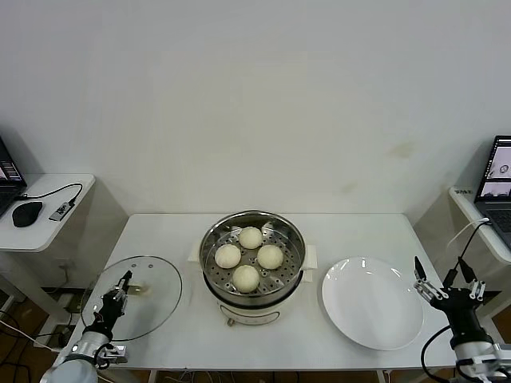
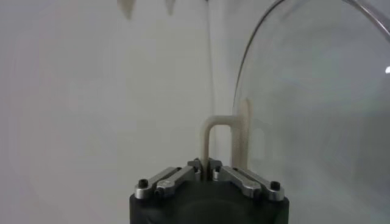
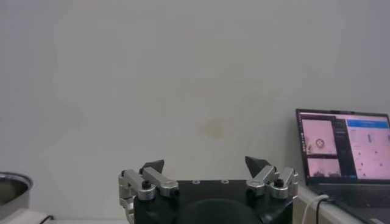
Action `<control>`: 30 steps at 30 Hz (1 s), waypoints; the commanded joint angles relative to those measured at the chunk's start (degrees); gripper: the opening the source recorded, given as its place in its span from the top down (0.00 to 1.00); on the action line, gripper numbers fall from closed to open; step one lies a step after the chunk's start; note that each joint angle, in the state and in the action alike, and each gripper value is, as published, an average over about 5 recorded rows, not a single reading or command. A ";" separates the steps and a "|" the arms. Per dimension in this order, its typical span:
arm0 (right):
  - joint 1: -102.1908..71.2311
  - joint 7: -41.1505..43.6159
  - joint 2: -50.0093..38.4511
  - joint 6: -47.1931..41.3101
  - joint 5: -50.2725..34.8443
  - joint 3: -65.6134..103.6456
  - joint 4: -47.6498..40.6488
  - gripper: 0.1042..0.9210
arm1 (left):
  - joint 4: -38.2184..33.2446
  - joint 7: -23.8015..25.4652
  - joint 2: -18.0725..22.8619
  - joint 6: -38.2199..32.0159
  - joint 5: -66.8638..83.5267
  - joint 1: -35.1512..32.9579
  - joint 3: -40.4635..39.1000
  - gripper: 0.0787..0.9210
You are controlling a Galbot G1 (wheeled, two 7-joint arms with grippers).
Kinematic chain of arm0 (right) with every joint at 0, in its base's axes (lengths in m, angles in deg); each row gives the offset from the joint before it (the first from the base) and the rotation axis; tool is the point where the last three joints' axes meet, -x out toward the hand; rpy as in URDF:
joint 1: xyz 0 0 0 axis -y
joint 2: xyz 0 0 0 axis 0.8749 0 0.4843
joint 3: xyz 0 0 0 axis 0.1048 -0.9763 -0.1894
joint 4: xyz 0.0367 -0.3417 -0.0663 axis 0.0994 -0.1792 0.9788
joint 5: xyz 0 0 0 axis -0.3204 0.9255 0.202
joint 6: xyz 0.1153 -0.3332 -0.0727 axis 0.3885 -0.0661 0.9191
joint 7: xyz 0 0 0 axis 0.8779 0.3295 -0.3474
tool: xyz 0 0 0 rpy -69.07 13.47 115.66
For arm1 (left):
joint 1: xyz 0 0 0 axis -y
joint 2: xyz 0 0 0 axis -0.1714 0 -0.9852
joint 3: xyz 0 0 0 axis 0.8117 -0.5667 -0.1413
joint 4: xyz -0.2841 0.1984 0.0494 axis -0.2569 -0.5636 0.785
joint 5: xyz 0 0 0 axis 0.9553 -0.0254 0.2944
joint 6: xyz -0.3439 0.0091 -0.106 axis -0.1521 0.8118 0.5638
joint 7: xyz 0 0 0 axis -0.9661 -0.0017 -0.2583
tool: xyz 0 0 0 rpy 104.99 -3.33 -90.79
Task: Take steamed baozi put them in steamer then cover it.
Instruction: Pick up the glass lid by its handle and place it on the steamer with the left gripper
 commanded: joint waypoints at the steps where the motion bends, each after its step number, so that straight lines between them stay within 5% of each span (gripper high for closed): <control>1: -0.69 0.20 -0.05 0.09 0.77 -0.21 1.32 0.12 | -22.98 5.78 -1.32 16.70 6.93 -11.36 4.38 0.93; 15: -1.80 0.41 0.07 -0.16 4.28 -2.15 2.13 0.12 | -41.42 13.57 -6.00 31.43 15.74 -9.97 0.66 0.93; 24: -1.28 0.03 1.26 -0.45 9.72 -4.28 1.62 0.12 | -40.65 15.15 -12.14 38.39 15.85 -0.08 -14.03 0.93; 30: -0.99 -0.99 2.57 -0.42 13.90 -4.98 0.80 0.12 | -38.63 19.40 -7.96 42.52 9.33 9.79 -24.71 0.93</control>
